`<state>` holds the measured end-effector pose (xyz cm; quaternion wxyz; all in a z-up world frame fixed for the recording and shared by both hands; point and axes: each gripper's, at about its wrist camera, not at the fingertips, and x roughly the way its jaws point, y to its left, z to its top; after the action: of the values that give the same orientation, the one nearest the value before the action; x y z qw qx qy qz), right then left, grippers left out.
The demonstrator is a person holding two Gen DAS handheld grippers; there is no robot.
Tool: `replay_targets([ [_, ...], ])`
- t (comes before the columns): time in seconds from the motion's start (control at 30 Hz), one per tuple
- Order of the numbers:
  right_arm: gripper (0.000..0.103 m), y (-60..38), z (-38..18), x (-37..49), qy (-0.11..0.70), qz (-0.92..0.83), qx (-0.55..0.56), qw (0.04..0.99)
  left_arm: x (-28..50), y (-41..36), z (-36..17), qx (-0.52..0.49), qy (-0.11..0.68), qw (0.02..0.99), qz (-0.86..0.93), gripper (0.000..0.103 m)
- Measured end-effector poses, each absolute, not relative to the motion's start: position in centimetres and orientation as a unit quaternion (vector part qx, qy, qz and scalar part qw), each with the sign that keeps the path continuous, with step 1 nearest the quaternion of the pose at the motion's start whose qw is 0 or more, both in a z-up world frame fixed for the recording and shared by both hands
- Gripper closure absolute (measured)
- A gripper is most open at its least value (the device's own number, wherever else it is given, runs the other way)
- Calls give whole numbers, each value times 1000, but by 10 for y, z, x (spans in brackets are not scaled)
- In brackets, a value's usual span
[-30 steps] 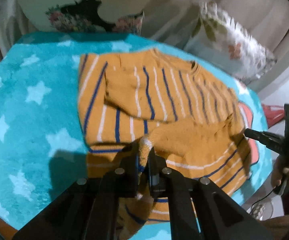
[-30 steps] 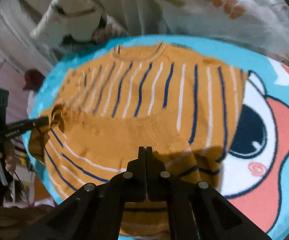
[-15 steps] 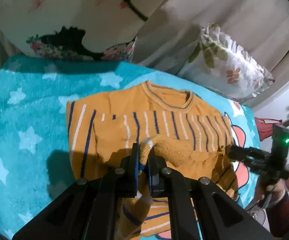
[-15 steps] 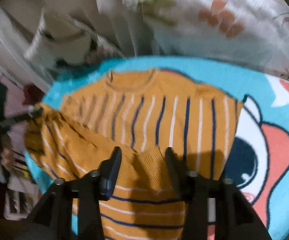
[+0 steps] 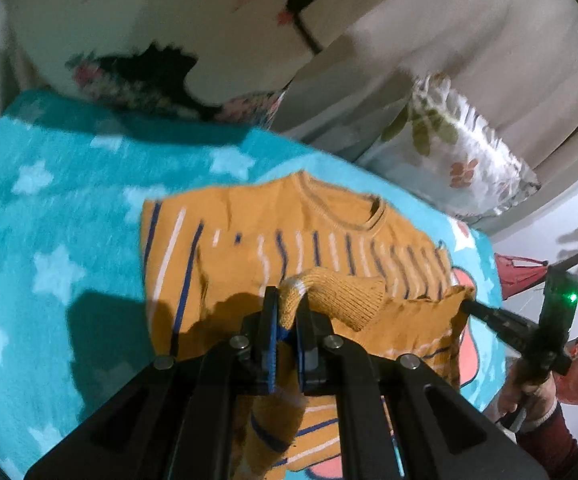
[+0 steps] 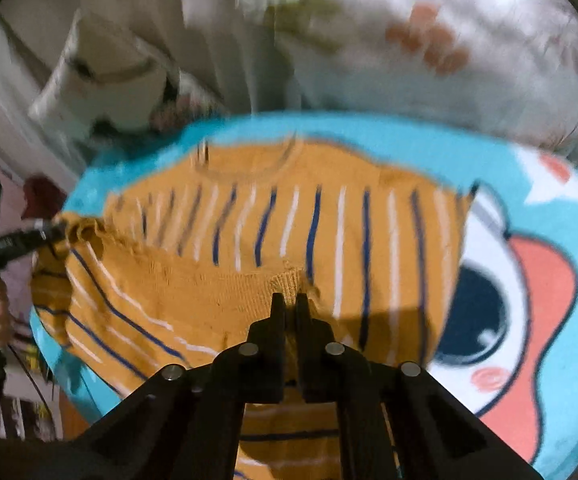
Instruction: Fold small clothes
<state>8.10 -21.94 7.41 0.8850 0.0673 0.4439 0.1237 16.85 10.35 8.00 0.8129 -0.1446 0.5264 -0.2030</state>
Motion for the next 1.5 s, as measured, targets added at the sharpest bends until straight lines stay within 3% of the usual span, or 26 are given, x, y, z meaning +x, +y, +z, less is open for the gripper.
replay_targets([
  [0.17,98,-233,100,118,416,87,76,902,212,89,73,-136,531,809,-213,96],
  [0.4,96,-231,48,167,479,50,72,873,242,97,25,-175,571,779,-193,92],
  [0.43,95,-231,45,167,482,47,69,872,240,101,27,-181,568,779,-195,89],
  [0.53,91,-234,55,161,469,46,86,878,224,119,47,-184,539,799,-192,60],
  [0.57,84,-234,64,156,458,46,89,883,219,125,51,-182,532,805,-188,52],
  [0.6,75,-233,70,152,449,43,85,889,211,132,56,-176,525,812,-185,51],
  [0.67,68,-224,89,143,422,36,67,904,194,142,59,-160,524,817,-178,51],
  [0.8,68,-190,106,135,411,99,84,902,148,151,48,-125,535,817,-175,51],
  [0.93,68,-116,88,142,448,209,70,866,109,146,22,-124,559,796,-197,51],
  [1.03,76,-60,67,154,474,240,23,847,95,137,3,-105,574,790,-189,51],
  [1.07,76,-46,61,161,481,242,13,842,95,133,-3,-81,582,790,-172,62],
  [1.1,77,-37,55,167,487,241,4,839,97,133,-8,-68,590,789,-155,90],
  [1.13,77,-25,49,175,492,236,-11,838,99,136,-10,-72,596,786,-150,98],
  [1.3,77,20,39,212,496,223,-74,836,104,171,-7,-147,588,783,-139,98],
  [1.5,76,69,30,249,497,234,-105,829,95,177,-14,-150,591,779,-145,98],
])
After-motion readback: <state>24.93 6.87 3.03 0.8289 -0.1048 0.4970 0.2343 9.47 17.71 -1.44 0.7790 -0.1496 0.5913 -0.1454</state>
